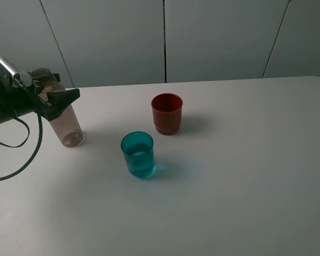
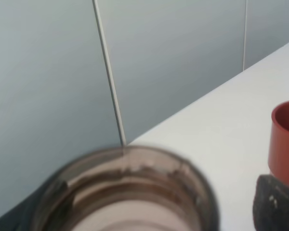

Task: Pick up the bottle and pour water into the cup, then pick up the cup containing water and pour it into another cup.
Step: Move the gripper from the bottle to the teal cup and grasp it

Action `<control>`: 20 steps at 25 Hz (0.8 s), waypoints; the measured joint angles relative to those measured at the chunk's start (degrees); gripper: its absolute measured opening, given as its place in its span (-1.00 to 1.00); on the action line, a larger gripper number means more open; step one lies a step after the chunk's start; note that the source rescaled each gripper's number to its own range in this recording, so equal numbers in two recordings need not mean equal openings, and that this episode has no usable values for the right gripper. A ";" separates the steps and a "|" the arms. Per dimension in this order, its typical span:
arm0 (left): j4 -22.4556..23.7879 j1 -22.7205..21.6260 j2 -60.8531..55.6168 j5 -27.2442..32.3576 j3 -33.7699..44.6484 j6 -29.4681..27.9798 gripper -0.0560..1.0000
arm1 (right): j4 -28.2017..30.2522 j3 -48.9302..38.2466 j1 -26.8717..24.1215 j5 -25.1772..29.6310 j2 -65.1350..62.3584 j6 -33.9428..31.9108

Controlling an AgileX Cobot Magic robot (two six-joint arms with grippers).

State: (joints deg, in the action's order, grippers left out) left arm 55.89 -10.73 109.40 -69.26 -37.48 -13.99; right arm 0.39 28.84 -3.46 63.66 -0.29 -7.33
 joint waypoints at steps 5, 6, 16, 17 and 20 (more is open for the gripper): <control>-0.73 0.00 -2.87 0.00 0.00 -1.98 0.89 | 0.00 0.00 0.00 0.00 0.00 0.00; -0.73 0.00 -3.18 0.00 0.00 -2.54 0.89 | 0.00 0.00 0.00 0.00 0.00 0.00; -0.95 0.00 -8.38 -0.10 0.10 -5.49 0.89 | 0.00 0.00 0.00 0.00 0.00 0.00; -1.08 0.00 -9.08 -0.10 0.10 -5.86 0.89 | 0.00 0.00 0.00 0.00 0.00 0.00; -1.70 0.00 -11.86 -0.10 0.10 -6.49 0.89 | 0.00 0.00 0.00 0.00 0.00 0.00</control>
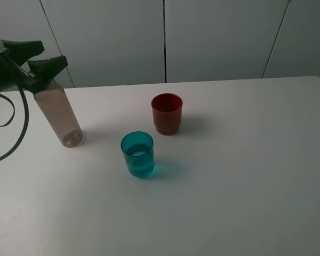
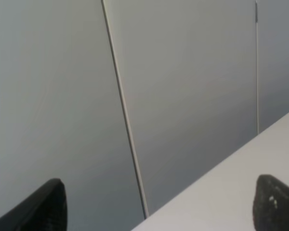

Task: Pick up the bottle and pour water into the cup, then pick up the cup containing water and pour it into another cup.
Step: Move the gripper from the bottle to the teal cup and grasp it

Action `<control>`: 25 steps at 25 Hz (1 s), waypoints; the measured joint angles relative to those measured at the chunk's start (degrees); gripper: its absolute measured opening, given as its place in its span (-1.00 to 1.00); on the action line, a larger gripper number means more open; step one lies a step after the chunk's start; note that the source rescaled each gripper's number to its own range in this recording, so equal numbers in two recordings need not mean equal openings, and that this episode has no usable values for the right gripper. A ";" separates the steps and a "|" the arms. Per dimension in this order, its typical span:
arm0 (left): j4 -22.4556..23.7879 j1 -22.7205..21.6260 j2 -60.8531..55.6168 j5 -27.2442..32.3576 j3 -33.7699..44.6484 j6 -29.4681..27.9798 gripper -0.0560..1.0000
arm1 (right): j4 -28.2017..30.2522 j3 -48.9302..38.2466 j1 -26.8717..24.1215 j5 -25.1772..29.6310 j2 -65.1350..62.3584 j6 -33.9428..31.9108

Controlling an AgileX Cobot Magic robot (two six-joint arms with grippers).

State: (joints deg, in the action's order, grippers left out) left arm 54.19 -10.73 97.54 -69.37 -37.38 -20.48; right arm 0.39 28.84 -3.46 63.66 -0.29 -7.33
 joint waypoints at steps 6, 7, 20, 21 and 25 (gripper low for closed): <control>-0.26 0.00 -7.01 0.00 0.00 -5.54 0.89 | 0.00 0.00 0.00 0.00 0.00 0.00; -0.35 0.00 -8.25 0.00 0.00 -6.74 0.89 | 0.00 0.00 0.00 0.00 0.00 0.00; 3.95 0.00 -20.81 4.18 0.00 -21.92 0.89 | 0.00 0.00 0.00 0.00 0.00 0.00; 5.41 0.00 -21.29 4.18 0.00 -22.75 0.89 | 0.00 0.00 0.00 0.00 0.00 0.00; 9.77 1.28 -21.58 4.17 0.00 -25.08 0.89 | 0.00 0.00 0.00 0.00 0.00 0.00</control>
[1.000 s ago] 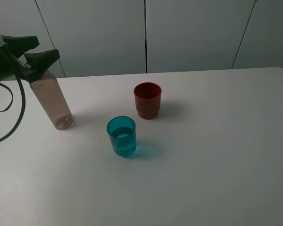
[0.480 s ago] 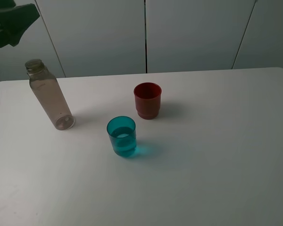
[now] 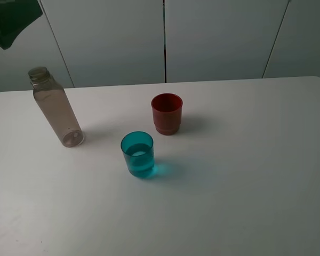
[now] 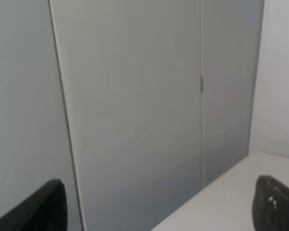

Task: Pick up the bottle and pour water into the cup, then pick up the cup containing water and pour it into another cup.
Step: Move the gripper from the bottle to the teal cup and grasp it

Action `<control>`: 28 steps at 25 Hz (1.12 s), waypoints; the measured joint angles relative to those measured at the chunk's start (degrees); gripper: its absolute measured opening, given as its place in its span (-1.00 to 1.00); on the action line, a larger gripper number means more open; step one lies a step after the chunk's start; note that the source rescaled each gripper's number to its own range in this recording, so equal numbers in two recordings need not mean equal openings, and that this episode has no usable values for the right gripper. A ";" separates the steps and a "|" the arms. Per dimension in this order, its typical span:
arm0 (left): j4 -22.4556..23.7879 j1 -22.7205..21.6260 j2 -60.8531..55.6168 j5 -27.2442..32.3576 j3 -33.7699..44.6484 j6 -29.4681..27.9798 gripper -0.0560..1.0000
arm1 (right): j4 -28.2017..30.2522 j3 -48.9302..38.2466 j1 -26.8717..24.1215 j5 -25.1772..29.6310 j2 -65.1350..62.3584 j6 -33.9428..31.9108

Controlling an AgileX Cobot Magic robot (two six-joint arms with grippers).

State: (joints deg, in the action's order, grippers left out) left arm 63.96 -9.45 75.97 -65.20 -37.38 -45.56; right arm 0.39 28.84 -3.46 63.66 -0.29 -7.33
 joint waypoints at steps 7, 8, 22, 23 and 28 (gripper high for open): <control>1.41 7.00 -1.97 6.32 0.00 -0.81 0.89 | 0.00 0.00 0.00 0.00 0.00 0.00; 1.41 7.91 -2.23 7.79 0.00 -0.97 0.89 | 0.00 0.00 0.00 0.00 0.00 0.00; 6.95 21.14 -0.25 23.18 2.54 -1.89 0.89 | 0.00 0.00 0.00 0.00 0.00 -0.13; 5.54 21.31 0.12 23.46 3.52 -1.61 0.89 | 0.00 0.00 0.00 0.00 0.00 -0.13; -1.53 21.46 1.93 27.25 8.85 2.83 0.89 | 0.00 0.00 0.00 0.00 0.00 -0.13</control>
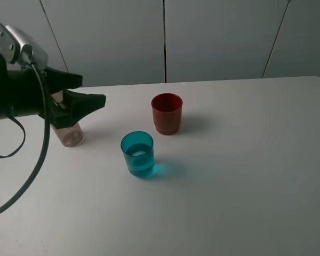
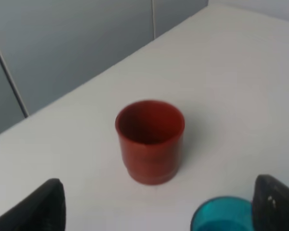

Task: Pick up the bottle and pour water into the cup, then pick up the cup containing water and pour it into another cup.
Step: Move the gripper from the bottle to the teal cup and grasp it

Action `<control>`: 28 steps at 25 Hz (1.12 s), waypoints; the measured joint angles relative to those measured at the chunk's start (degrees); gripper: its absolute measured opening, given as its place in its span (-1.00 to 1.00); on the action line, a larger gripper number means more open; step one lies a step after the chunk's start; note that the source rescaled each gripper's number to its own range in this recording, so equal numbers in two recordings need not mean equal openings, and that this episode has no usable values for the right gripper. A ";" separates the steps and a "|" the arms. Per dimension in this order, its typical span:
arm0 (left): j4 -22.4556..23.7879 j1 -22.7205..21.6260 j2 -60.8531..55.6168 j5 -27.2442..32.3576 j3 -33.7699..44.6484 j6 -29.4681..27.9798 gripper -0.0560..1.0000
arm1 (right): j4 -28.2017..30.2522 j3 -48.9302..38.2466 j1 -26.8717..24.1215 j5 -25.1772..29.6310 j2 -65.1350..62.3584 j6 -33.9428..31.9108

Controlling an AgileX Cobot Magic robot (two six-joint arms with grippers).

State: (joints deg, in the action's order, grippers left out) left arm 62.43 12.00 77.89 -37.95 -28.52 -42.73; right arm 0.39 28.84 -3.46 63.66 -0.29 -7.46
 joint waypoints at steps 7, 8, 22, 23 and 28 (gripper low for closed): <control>-3.83 0.38 6.17 -0.06 4.05 3.48 0.89 | 0.00 0.00 0.00 0.00 0.00 0.12; -3.96 0.38 7.19 -0.19 4.17 3.71 0.89 | 0.00 0.00 0.00 0.00 0.00 0.12; 9.28 0.52 21.42 -2.63 -1.84 10.45 0.89 | 0.00 0.00 0.00 0.00 0.00 0.02; 8.60 0.52 21.69 -2.63 -2.56 11.47 0.89 | 0.00 0.00 0.00 0.00 0.00 0.02; 5.28 0.52 25.48 -3.37 -4.87 15.13 0.89 | 0.00 0.00 0.00 0.00 0.00 0.02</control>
State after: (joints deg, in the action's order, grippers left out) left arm 67.71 12.52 103.37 -41.32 -33.40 -27.60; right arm 0.39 28.84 -3.46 63.66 -0.29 -7.44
